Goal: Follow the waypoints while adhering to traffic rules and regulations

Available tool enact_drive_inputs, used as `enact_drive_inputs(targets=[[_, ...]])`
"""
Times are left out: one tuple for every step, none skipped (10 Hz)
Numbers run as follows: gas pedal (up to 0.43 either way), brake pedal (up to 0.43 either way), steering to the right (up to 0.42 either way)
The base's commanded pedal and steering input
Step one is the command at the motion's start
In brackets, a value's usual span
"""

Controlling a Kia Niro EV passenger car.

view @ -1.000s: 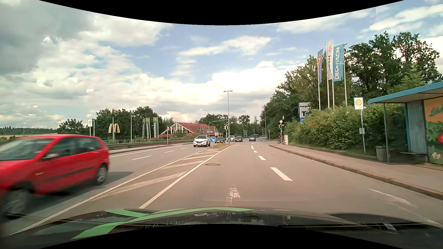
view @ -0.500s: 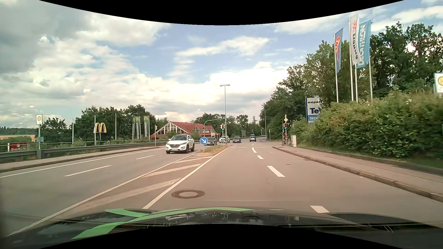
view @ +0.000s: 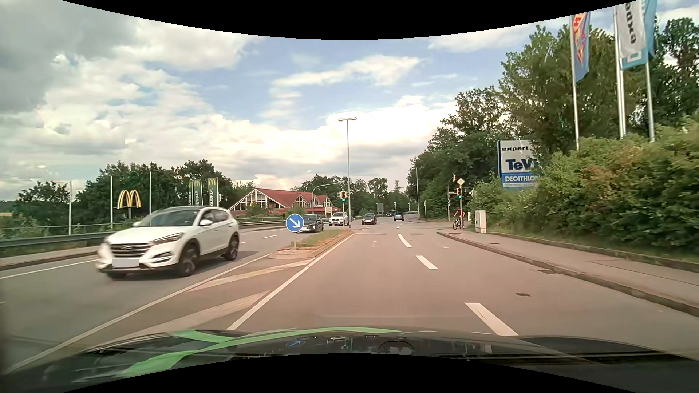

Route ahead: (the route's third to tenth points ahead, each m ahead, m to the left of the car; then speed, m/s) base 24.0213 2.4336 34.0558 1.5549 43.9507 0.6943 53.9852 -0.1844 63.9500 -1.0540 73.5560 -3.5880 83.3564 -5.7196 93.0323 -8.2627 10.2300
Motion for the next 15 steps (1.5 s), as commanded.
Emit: enact_drive_inputs(targets=[[0.118, 0.0, 0.018], [0.118, 0.0, 0.018], [0.118, 0.0, 0.018], [0.118, 0.0, 0.015], [0.118, 0.0, 0.015], [0.118, 0.0, 0.014], [0.118, 0.0, 0.014], [0.118, 0.0, 0.011], [0.118, 0.0, 0.009], [0.118, 0.0, 0.008], [0.118, 0.0, 0.008], [0.118, 0.0, 0.008], [0.118, 0.0, 0.008], [0.118, 0.0, 0.008], [0.118, 0.0, 0.007]])
